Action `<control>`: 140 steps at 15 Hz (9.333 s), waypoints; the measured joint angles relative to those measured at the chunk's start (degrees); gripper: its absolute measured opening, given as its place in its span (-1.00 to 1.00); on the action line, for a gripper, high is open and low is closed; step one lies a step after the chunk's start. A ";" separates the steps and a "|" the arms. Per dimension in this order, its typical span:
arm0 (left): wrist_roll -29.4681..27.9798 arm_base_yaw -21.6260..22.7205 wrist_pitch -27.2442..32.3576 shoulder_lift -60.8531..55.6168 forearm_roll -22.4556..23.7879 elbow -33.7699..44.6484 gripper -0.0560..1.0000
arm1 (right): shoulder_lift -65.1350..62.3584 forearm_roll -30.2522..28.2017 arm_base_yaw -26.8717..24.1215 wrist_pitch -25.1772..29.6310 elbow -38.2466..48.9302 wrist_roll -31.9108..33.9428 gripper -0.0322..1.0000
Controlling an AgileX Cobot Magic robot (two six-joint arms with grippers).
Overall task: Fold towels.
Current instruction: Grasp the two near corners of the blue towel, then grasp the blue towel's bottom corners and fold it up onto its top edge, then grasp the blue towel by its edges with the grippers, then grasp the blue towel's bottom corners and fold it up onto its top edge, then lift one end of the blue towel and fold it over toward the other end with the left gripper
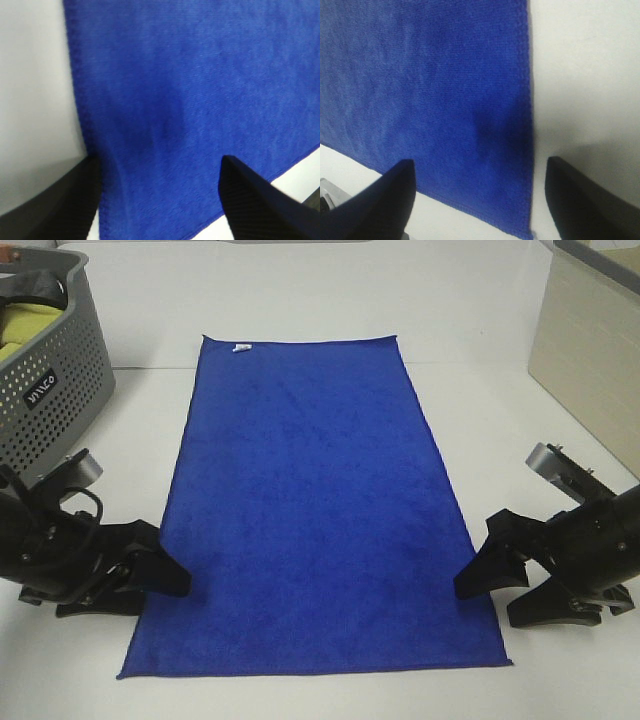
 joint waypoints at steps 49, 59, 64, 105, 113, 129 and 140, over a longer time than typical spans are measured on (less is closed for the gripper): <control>-33.23 4.07 -4.93 11.40 28.07 -47.10 -0.89 | 31.57 -29.85 7.51 17.59 -80.67 33.35 -0.94; -31.05 3.27 -14.04 25.50 28.19 -60.28 -0.66 | 48.36 -31.11 7.51 10.43 -103.08 34.66 -0.73; -29.05 2.86 -14.84 25.61 28.13 -60.28 0.27 | 48.36 -31.34 7.51 12.20 -103.59 34.66 0.60; -39.59 -0.86 -5.84 16.21 30.60 -35.75 -0.88 | 32.37 -24.69 7.51 18.91 -62.40 29.74 -0.94; -39.59 -2.23 -1.78 6.19 33.06 -23.66 -0.88 | 16.67 -26.30 7.51 13.75 -35.24 27.33 -0.94; -42.17 -2.23 -13.24 15.24 32.60 -45.95 -0.88 | 28.93 -33.40 7.51 10.94 -67.84 36.27 -0.94; -42.17 -2.23 -12.26 18.45 31.86 -46.93 0.39 | 31.34 -32.60 7.45 14.04 -68.30 37.82 0.44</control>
